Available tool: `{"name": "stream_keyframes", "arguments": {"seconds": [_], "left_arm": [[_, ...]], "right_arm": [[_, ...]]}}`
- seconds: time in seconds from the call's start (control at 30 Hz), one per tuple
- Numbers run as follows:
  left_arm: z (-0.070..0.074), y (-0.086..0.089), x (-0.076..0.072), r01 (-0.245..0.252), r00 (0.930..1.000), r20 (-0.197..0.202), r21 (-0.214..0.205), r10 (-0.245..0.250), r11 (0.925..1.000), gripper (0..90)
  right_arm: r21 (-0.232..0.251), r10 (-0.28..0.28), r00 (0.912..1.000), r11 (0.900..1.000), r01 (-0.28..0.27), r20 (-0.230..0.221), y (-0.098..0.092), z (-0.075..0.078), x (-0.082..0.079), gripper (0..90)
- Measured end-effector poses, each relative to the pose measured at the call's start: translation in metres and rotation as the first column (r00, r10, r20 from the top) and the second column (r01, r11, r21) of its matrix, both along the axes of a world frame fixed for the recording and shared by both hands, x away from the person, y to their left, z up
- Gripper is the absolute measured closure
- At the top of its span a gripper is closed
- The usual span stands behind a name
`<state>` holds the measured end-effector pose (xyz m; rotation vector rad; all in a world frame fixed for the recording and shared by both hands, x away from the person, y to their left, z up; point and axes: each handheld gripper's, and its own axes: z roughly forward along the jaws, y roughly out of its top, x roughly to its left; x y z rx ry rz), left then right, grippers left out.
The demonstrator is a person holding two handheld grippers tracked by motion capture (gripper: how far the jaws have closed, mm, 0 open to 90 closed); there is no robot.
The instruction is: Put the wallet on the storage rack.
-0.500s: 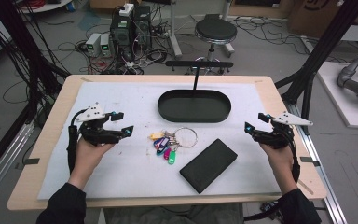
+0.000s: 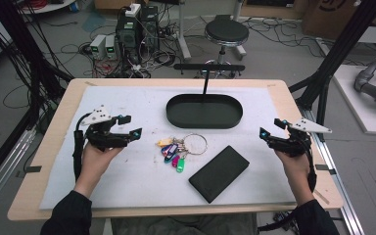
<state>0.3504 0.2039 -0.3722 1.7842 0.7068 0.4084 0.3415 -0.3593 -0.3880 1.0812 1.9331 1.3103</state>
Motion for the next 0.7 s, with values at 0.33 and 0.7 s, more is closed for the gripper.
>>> {"name": "stream_keyframes", "arguments": {"seconds": [0.33, 0.7], "left_arm": [[0.001, -0.029, 0.01, 0.018, 0.9996, -0.02, 0.013, -0.017, 0.9998, 34.3], [-0.007, -0.087, 0.027, 0.097, 0.994, -0.057, 0.056, -0.094, 0.9937, 42.3]], "right_arm": [[-0.007, -0.005, 1.0, 1.0, 0.005, 0.0, 0.0, 0.0, -0.002, 27.4], [-0.006, -0.007, 1.0, 1.0, 0.007, 0.0, -0.002, -0.001, -0.001, 27.4]]}}
